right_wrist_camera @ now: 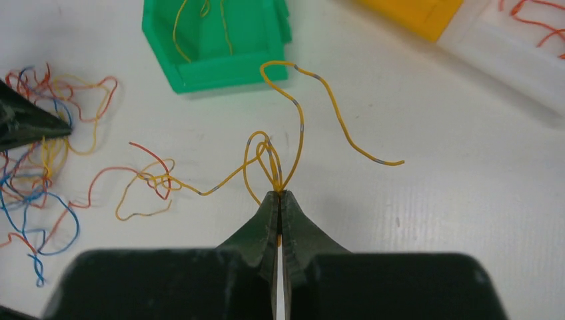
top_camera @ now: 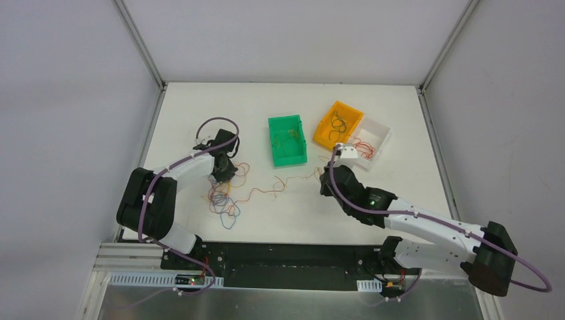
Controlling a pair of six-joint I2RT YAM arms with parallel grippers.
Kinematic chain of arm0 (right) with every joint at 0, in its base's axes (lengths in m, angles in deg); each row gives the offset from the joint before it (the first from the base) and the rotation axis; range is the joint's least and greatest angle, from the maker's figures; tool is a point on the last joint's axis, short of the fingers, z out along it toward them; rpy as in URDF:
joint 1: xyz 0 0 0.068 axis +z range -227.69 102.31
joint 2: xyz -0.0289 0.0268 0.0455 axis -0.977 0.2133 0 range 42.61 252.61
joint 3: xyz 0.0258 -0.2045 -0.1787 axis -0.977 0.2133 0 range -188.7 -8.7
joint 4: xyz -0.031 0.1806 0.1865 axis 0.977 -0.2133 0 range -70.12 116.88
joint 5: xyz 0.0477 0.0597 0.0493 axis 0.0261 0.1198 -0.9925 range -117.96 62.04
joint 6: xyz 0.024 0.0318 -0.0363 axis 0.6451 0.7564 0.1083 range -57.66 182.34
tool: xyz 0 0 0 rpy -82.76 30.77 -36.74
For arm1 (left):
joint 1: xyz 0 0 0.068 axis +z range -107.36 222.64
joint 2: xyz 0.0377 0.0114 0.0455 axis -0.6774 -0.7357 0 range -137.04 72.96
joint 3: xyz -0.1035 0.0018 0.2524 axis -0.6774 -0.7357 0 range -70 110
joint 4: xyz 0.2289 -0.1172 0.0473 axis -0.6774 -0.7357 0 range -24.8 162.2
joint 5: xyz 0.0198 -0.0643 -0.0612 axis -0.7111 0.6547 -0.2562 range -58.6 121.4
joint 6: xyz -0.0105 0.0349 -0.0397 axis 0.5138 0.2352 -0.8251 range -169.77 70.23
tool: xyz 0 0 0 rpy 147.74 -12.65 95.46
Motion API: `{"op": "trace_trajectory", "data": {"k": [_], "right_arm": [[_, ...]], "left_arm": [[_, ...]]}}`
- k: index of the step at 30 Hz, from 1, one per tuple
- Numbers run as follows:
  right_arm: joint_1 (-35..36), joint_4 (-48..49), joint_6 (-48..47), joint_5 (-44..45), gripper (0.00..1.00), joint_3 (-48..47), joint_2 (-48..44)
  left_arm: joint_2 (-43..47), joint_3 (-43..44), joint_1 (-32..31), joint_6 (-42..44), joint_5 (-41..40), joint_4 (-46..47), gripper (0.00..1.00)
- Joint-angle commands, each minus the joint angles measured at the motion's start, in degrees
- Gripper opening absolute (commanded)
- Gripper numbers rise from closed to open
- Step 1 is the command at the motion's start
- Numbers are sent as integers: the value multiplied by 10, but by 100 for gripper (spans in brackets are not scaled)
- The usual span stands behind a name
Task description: Untangle the cables
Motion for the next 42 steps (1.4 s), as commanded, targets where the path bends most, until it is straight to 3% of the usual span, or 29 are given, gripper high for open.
{"op": "trace_trajectory", "data": {"k": [1, 8, 11, 13, 17, 20, 22, 24, 28, 35, 41, 42], "right_arm": [[-56, -47, 36, 41, 0, 9, -70], [-150, -106, 25, 12, 0, 20, -142], [-159, -108, 20, -14, 0, 19, -142], [-159, -113, 25, -25, 0, 14, -137], [-160, -116, 32, -40, 0, 3, -134], [-160, -116, 27, -51, 0, -8, -125], [-161, -116, 27, -59, 0, -15, -118], [-161, -116, 29, -67, 0, -20, -116], [-161, -121, 31, -74, 0, -28, -117], [-163, -123, 35, -79, 0, -27, -118], [-165, -127, 43, -84, 0, -27, -122], [-165, -126, 42, -82, 0, -27, -120]], "left_arm": [[22, -18, 5, 16, -32, 23, 0], [57, -20, 5, 44, -49, 21, 0], [70, 0, 2, 105, 24, 27, 1], [79, 33, -22, 179, 105, 33, 20], [141, 56, -79, 230, 156, 45, 61], [156, 51, -103, 290, 239, 69, 75], [146, 38, -117, 333, 328, 92, 76], [131, 36, -142, 351, 357, 98, 77], [97, 35, -184, 384, 335, 99, 75], [12, 62, -204, 402, 303, 98, 65], [-21, 61, -213, 387, 257, 97, 64], [-26, 62, -213, 385, 254, 97, 59]]}}
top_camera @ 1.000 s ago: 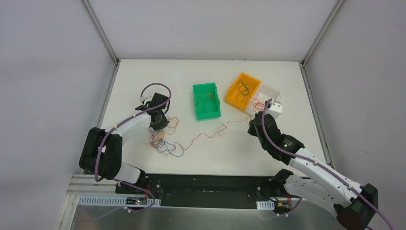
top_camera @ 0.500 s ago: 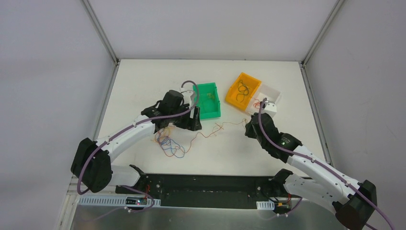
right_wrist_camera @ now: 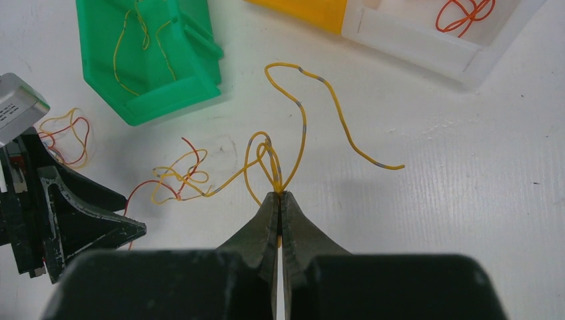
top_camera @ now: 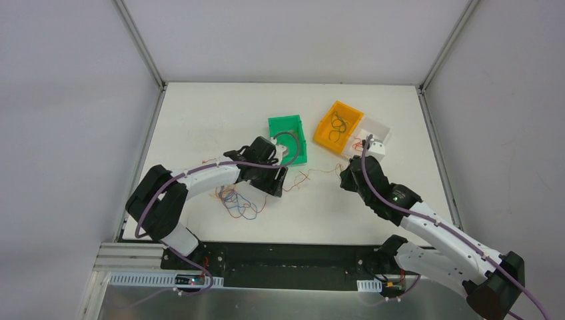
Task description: Untangle the cables
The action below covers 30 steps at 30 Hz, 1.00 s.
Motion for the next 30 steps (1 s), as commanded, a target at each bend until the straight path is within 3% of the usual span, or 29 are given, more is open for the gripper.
{"op": "trace_trajectory", "data": {"k": [1, 4, 5, 6, 10, 15, 23, 30], "right_arm": [[-5, -2, 7, -3, 0, -20, -1], [-10, -10, 18, 5, 0, -21, 6], [-13, -20, 26, 13, 0, -22, 6], [-19, -36, 31, 23, 0, -26, 9], [-53, -74, 31, 50, 0, -26, 19], [-123, -97, 66, 49, 0, -3, 25], [-210, -103, 95, 43, 0, 23, -17], [-222, -99, 38, -13, 0, -4, -35]], "left_arm": [[-10, 22, -9, 2, -32, 8, 51], [-16, 24, -9, -5, -33, 4, 21], [-14, 22, -8, -4, -43, -2, 7], [-8, 19, -7, -7, -75, -12, 0], [58, -24, 30, -43, -158, -26, 0], [150, -89, 99, -96, -163, -15, 0], [227, -157, 114, -131, -280, 6, 0], [247, -189, 114, -89, -269, 72, 0]]}}
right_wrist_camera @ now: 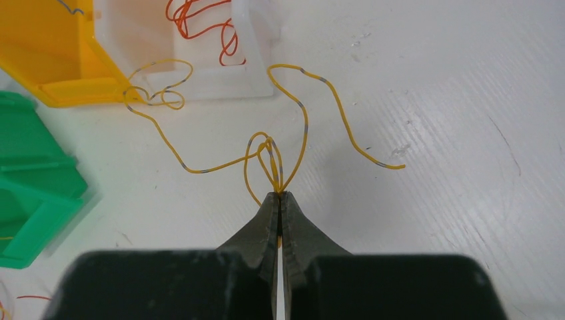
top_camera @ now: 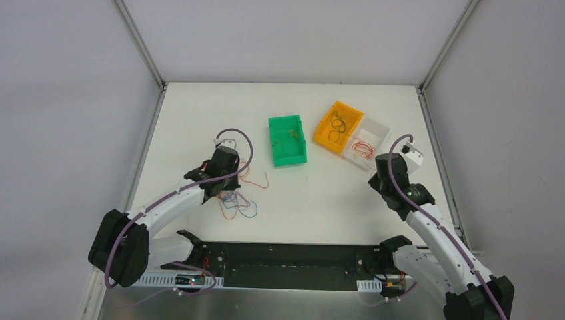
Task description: Untangle the cables
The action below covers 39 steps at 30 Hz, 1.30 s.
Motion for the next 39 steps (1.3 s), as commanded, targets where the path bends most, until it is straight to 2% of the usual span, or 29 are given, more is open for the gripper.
{"op": "trace_trajectory", "data": {"k": [1, 6, 12, 19, 25, 29, 39], "right_arm": [[-2, 4, -48, -52, 0, -35, -16], [-2, 4, -101, -117, 0, -97, 6], [-2, -13, -131, -149, 0, -199, 93], [-2, -19, -154, -91, 0, -329, 219], [-2, -37, -165, -30, 0, -421, 313], [6, -36, -188, -54, 0, -450, 349], [142, -65, -209, 40, 0, -502, 364]], "left_arm": [[25, -23, 3, 28, -1, 71, 0], [53, -50, 3, 41, 52, 122, 0], [92, -85, 2, 45, 100, 166, 0], [132, -99, 2, 44, 112, 166, 0], [122, -95, 2, 44, 114, 167, 0], [118, -94, 2, 44, 114, 166, 0], [116, -94, 2, 44, 114, 168, 0]]}}
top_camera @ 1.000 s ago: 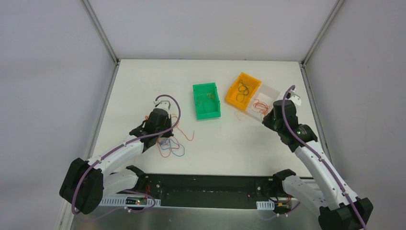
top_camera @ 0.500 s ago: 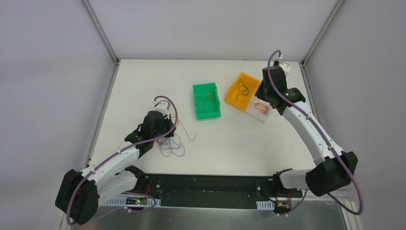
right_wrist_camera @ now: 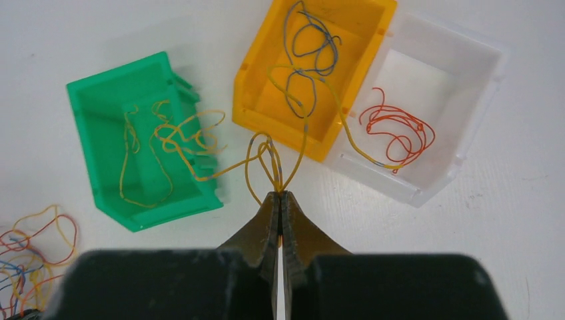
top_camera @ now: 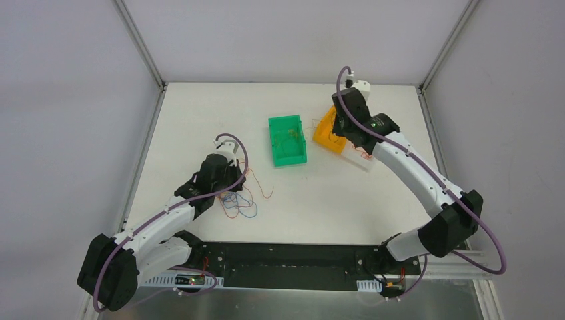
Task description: Untangle the cables
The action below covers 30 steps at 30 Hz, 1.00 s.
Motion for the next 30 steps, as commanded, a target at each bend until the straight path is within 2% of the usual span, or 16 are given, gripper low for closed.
{"op": "trace_trajectory", "data": {"k": [1, 7, 16, 22, 30], "right_arm": [[54, -32, -10, 66, 0, -66, 9], [119, -80, 1, 134, 0, -123, 74], [145, -108, 0, 201, 0, -198, 183], [159, -112, -6, 149, 0, -260, 273], [165, -159, 4, 85, 0, -395, 404]], "left_arm": [[0, -2, 2, 4, 4, 17, 0], [6, -4, 2, 2, 17, 17, 0], [8, -5, 2, -3, 14, 16, 0], [2, -3, 2, -3, 11, 16, 0], [6, -5, 2, -4, 8, 14, 0]]}}
